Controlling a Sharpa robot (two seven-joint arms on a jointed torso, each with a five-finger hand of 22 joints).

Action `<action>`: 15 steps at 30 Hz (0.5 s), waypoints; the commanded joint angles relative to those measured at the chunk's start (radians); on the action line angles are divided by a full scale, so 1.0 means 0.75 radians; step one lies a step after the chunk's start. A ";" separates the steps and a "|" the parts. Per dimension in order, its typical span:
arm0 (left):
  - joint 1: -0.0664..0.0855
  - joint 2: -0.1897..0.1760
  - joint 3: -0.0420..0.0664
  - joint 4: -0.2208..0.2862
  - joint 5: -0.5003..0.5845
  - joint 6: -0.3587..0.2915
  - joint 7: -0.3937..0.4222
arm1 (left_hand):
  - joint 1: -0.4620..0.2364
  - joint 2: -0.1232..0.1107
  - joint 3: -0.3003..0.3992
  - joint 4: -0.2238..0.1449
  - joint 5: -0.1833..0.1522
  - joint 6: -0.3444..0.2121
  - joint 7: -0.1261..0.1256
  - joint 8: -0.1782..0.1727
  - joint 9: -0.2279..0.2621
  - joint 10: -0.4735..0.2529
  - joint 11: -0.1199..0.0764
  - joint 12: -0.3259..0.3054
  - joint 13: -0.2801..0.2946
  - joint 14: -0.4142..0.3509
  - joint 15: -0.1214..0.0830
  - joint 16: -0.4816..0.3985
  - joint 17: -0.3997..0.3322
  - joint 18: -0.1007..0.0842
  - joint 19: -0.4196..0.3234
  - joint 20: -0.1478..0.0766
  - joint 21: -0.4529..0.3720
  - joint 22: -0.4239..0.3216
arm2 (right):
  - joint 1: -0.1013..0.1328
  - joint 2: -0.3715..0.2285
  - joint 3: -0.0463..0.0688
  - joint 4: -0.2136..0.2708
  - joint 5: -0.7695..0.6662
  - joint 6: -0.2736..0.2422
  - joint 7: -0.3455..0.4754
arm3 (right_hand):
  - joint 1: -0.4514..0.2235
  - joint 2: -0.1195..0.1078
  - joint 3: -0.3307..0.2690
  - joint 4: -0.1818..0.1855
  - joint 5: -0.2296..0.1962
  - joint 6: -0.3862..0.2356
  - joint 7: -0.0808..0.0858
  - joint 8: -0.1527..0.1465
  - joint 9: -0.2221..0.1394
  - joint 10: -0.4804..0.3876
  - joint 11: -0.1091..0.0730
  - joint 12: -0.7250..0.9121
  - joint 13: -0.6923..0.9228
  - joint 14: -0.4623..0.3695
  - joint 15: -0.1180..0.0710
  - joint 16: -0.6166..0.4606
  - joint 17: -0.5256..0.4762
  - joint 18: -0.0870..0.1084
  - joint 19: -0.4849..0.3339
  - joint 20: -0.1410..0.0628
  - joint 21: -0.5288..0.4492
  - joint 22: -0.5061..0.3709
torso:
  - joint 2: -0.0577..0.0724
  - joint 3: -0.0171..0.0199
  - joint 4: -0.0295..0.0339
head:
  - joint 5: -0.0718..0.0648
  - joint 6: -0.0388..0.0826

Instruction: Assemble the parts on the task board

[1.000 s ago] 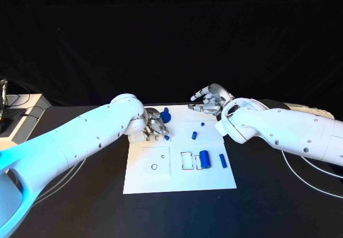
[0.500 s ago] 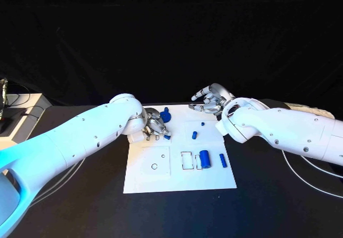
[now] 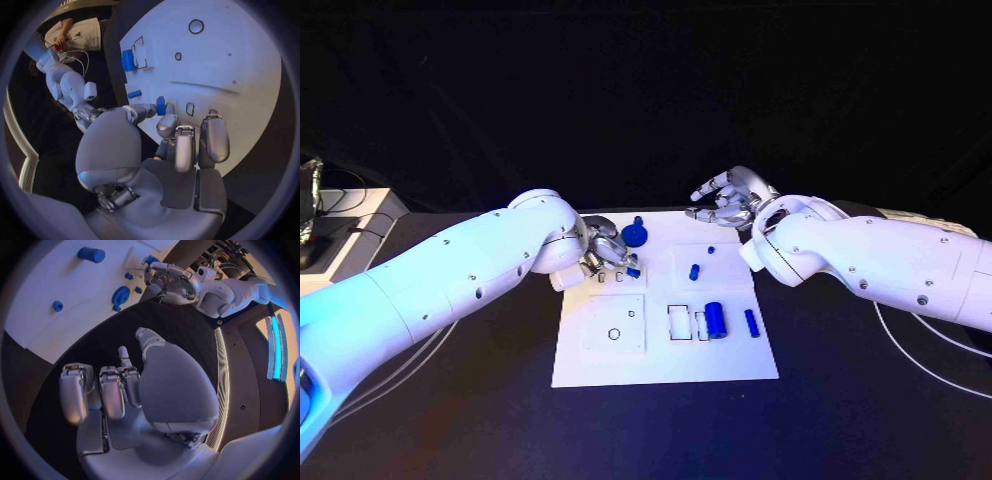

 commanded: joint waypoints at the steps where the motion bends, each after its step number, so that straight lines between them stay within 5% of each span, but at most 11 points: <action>1: -0.006 -0.030 0.001 0.046 0.016 -0.123 -0.028 | -0.025 0.002 0.203 -0.215 0.020 0.070 -0.057 -0.007 0.370 0.028 -0.004 0.022 0.029 0.126 -0.012 -0.002 0.296 -0.025 0.032 -0.003 0.023 0.038 | -0.001 -0.002 0.001 -0.001 -0.009 0.018 0.007 | -0.016 0.003 -0.005 0.003 0.007 0.005 -0.004 0.005 0.002 0.042 -0.007 -0.002 0.261 0.131 -0.001 -0.005 0.321 0.012 0.063 -0.003 -0.006 0.215 | -0.008 0.0051 0.0017 | 0.004 -0.006; 15: -0.049 -0.133 0.000 0.150 -0.161 -0.274 -0.043 | -0.029 -0.004 0.213 -0.234 0.030 0.084 -0.063 -0.011 0.381 0.054 -0.010 0.046 0.064 0.124 -0.019 -0.008 0.284 -0.032 0.060 -0.010 0.039 0.073 | -0.002 -0.013 0.001 -0.004 -0.009 0.016 0.010 | -0.019 0.005 -0.004 0.004 0.010 0.005 -0.004 0.006 0.002 0.042 -0.007 -0.002 0.262 0.131 -0.001 -0.005 0.321 0.012 0.063 -0.003 -0.007 0.215 | -0.024 0.0086 0.0078 | 0.010 -0.027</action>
